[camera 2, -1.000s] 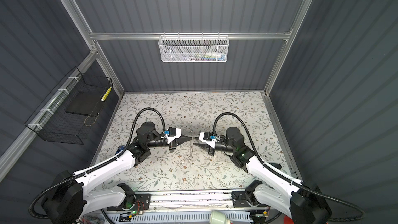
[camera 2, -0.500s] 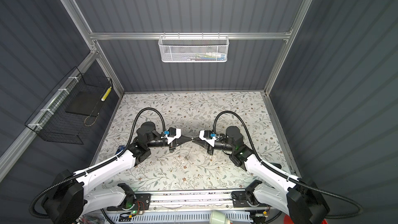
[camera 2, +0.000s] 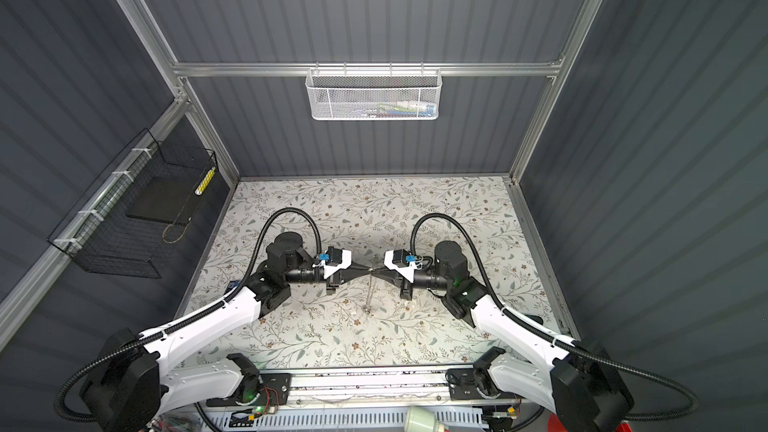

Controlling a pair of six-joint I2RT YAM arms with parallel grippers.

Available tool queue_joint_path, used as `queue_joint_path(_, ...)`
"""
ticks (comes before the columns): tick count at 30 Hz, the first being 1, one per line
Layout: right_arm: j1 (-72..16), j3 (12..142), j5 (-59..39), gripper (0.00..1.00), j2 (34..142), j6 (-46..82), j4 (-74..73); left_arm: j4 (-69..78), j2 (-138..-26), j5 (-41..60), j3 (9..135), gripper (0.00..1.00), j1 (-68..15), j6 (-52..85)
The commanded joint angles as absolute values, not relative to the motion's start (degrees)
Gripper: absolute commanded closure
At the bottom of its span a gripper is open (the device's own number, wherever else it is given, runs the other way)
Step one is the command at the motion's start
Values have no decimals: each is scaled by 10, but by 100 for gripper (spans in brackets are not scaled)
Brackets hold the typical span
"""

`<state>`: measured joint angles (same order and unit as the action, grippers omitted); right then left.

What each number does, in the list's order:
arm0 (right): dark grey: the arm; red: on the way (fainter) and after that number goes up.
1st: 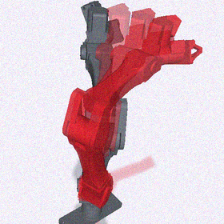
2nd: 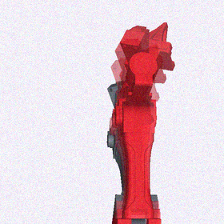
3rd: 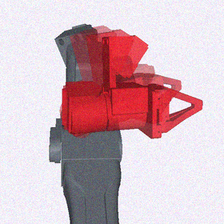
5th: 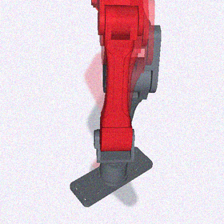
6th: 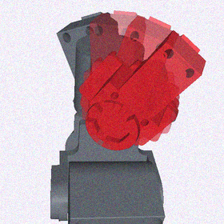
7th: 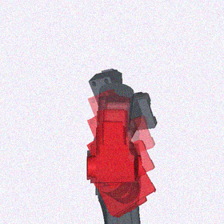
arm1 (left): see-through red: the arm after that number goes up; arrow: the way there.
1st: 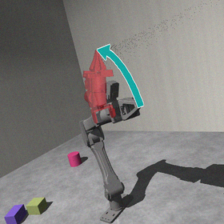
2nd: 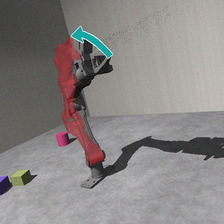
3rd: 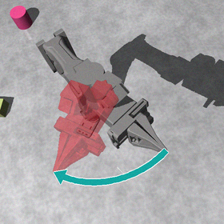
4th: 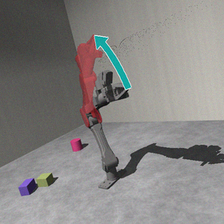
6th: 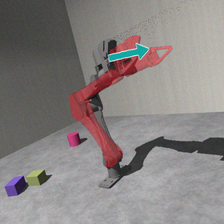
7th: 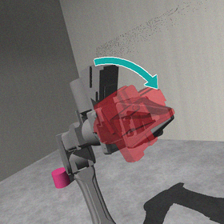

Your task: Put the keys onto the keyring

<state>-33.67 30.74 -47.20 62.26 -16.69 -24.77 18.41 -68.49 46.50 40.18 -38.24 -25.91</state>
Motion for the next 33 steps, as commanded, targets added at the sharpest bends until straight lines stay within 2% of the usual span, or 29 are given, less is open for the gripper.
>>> queue_joint_path(1, -335, 353, -476, 100, 610, -210, -151, 52, -675, 436, 447, 70, -384, -347)
queue_joint_path(5, -335, 397, -449, 100, 610, -265, -6, -43, -667, 390, 484, 66, -384, -411)
queue_joint_path(10, -335, 435, -436, 100, 621, -287, 82, -118, -671, 363, 526, 66, -389, -454)
queue_joint_path(17, -335, 466, -439, 100, 638, -288, 128, -148, -675, 318, 556, 65, -419, -475)
queue_joint_path(28, -334, 478, -438, 100, 638, -287, 145, -167, -707, 307, 582, 66, -465, -480)
queue_joint_path(33, -336, 477, -437, 100, 638, -287, 144, -160, -719, 292, 588, 69, -470, -466)
